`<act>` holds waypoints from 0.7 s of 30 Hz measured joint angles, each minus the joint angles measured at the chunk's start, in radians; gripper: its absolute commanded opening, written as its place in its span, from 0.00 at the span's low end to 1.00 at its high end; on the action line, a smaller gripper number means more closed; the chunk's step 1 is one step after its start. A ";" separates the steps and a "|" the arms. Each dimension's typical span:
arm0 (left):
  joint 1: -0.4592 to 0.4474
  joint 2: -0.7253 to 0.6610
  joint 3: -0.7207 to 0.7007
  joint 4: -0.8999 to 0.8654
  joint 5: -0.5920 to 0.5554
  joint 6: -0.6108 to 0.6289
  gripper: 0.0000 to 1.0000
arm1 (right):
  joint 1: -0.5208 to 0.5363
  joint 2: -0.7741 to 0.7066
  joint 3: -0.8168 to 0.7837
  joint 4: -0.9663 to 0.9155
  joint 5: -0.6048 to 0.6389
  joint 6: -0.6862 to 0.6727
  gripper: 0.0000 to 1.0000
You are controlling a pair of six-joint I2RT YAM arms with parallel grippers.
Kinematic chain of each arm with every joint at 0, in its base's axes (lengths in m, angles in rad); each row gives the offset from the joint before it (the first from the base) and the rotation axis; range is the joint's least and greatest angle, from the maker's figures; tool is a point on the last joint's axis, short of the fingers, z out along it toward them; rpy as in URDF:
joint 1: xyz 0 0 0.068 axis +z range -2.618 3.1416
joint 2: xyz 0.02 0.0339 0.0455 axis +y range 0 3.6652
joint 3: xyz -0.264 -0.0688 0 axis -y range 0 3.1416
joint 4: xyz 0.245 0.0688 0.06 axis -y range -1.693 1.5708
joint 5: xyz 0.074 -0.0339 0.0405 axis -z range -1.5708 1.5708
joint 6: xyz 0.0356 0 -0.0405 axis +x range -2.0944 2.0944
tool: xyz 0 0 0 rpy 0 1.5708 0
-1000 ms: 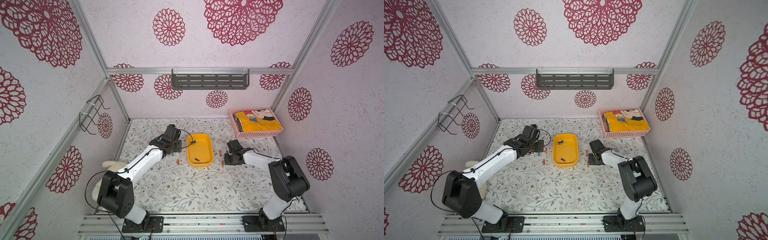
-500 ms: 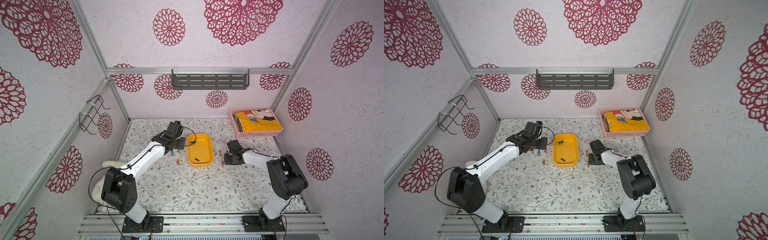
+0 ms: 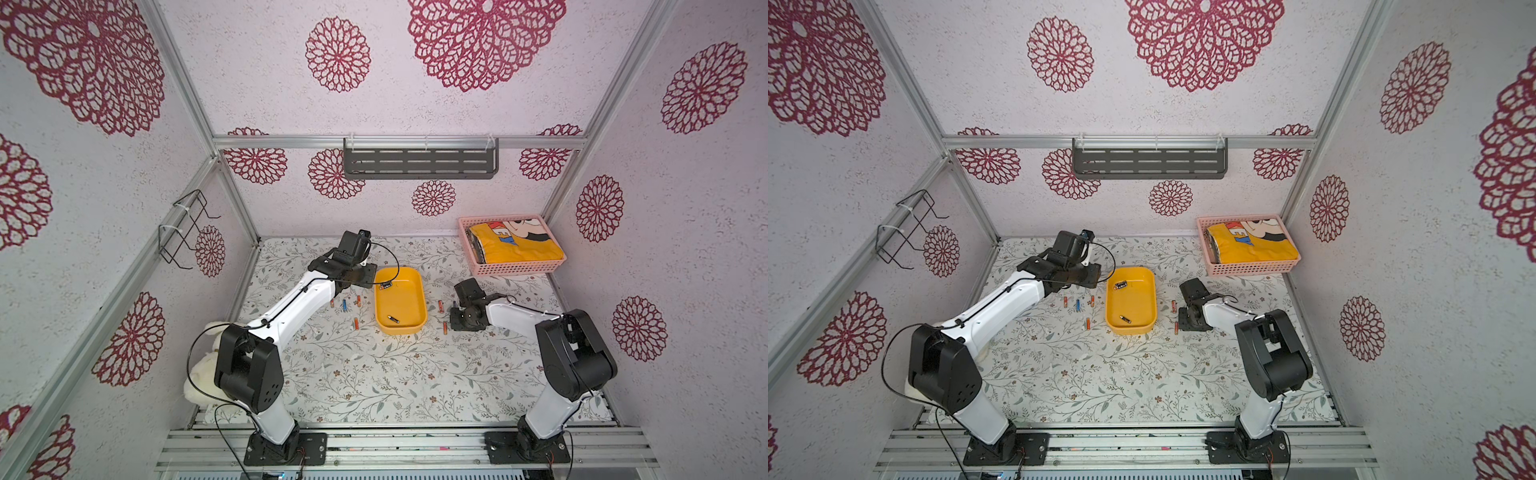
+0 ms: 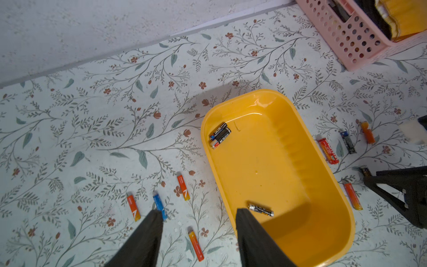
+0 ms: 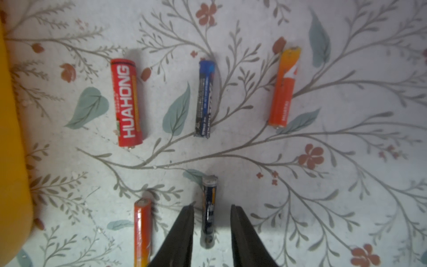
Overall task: Take the batteries out of the storage box
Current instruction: Pick up the battery from the storage box.
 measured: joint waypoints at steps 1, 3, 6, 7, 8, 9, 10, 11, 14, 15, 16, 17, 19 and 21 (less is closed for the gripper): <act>0.000 0.018 0.028 -0.010 0.011 0.011 0.46 | -0.002 -0.013 0.008 -0.009 0.000 0.000 0.41; -0.003 0.073 0.114 -0.039 0.027 0.039 0.38 | -0.006 -0.058 0.020 -0.015 0.003 0.000 0.44; -0.017 0.179 0.261 -0.091 0.029 0.064 0.32 | -0.011 -0.167 -0.001 0.026 0.005 -0.005 0.47; -0.025 0.219 0.312 -0.111 0.023 0.071 0.31 | -0.013 -0.204 -0.018 0.047 0.006 -0.008 0.47; -0.035 0.266 0.367 -0.128 0.017 0.076 0.29 | -0.015 -0.253 -0.047 0.082 0.008 -0.008 0.48; -0.050 0.315 0.419 -0.146 0.011 0.082 0.28 | -0.017 -0.298 -0.080 0.116 0.012 -0.008 0.48; -0.061 0.353 0.455 -0.164 0.006 0.087 0.28 | -0.019 -0.333 -0.111 0.147 0.016 -0.008 0.49; -0.076 0.394 0.489 -0.184 -0.001 0.093 0.28 | -0.021 -0.367 -0.147 0.178 0.023 -0.008 0.49; -0.111 0.506 0.583 -0.257 -0.005 0.097 0.28 | -0.025 -0.439 -0.255 0.271 0.043 -0.007 0.50; -0.121 0.546 0.621 -0.286 0.000 0.097 0.27 | -0.025 -0.460 -0.294 0.301 0.050 -0.008 0.51; -0.127 0.575 0.648 -0.305 0.006 0.097 0.28 | -0.026 -0.476 -0.324 0.323 0.056 -0.007 0.51; -0.133 0.610 0.682 -0.329 0.019 0.100 0.27 | -0.026 -0.496 -0.356 0.347 0.060 -0.008 0.52; -0.137 0.660 0.729 -0.369 0.034 0.105 0.27 | -0.026 -0.534 -0.411 0.396 0.062 -0.009 0.54; -0.134 0.700 0.764 -0.406 0.039 0.117 0.27 | -0.026 -0.573 -0.453 0.446 0.065 -0.011 0.54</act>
